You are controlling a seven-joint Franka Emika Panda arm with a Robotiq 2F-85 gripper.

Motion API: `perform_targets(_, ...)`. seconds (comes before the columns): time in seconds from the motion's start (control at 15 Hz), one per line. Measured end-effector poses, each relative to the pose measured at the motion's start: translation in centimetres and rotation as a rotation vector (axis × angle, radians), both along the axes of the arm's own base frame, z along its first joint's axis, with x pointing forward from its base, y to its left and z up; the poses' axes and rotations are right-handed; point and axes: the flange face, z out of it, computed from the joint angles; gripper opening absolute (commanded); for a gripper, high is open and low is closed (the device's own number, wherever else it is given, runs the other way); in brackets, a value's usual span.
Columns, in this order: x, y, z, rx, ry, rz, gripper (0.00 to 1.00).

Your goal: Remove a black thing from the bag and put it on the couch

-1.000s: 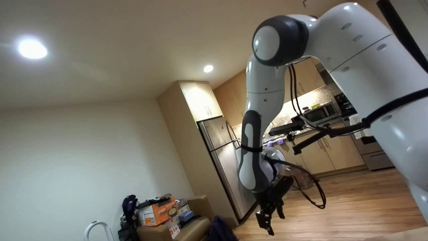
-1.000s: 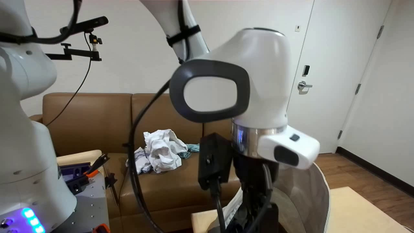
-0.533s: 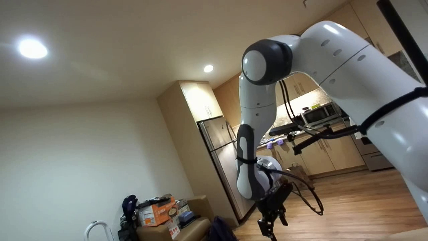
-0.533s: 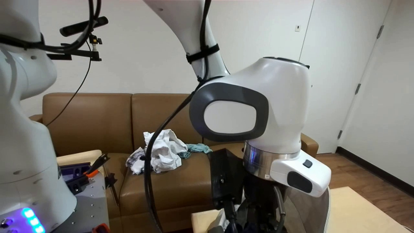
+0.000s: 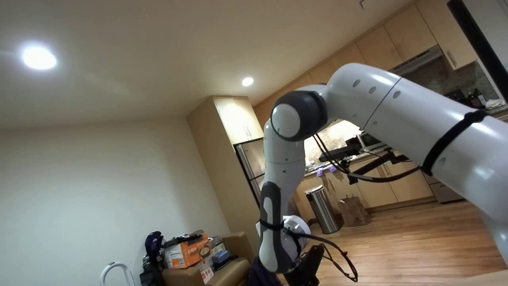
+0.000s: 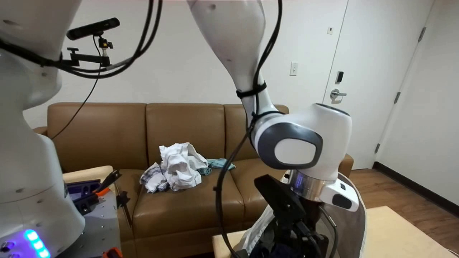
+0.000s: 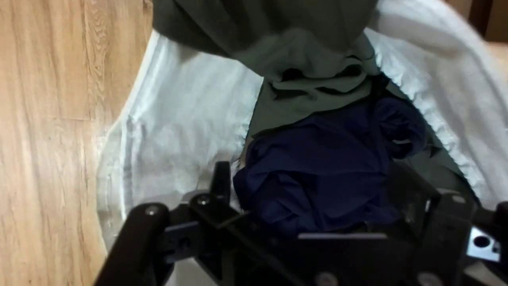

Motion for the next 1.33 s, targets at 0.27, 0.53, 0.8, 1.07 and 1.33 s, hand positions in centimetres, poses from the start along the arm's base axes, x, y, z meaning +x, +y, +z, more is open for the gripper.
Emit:
perform_targets(0.27, 3.3, -1.8, -7.1, -0.063, 0.115, 0.083, 1.0)
perform_targets(0.53, 3.7, -3.4, -12.4, -0.07, 0.166, 0.092, 1.0)
perform_targets(0.8, 4.4, -3.6, -12.0, -0.073, 0.139, 0.085, 1.0)
perform_targets(1.07, 5.8, -2.9, -12.2, -0.116, -0.099, 0.105, 1.0)
perform_targets(1.33, 4.5, -1.5, -16.2, -0.106, -0.209, 0.14, 1.0)
